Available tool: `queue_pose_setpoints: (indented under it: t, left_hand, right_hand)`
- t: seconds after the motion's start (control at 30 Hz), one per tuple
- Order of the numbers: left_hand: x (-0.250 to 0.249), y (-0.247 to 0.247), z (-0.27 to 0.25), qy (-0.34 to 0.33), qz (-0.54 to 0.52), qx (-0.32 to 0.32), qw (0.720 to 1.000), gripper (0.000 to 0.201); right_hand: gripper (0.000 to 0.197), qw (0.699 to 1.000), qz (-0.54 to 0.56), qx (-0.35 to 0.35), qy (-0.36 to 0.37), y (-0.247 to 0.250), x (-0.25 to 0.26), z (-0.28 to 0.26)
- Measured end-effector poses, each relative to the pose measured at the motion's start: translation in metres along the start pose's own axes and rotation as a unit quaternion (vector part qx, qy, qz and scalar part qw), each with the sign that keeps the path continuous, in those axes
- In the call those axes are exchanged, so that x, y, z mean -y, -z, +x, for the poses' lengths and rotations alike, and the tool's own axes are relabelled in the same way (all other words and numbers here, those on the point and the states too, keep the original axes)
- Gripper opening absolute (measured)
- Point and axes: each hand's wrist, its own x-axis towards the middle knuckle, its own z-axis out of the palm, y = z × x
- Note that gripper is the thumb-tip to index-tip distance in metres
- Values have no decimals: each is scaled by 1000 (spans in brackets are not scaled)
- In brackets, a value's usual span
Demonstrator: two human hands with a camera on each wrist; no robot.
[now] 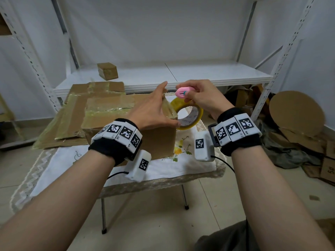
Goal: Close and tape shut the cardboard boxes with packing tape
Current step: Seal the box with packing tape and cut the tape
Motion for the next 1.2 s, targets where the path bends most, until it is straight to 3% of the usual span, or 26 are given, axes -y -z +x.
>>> queue_pose_setpoints:
  t: [0.47, 1.2]
  left_hand:
    - [-3, 0, -3, 3, 10, 5, 1000, 132]
    - [-3, 0, -3, 4, 24, 1, 1000, 132]
  right_hand:
    - [16, 994, -91, -67, -13, -15, 7, 8]
    - [21, 981, -151, -107, -63, -45, 1, 40]
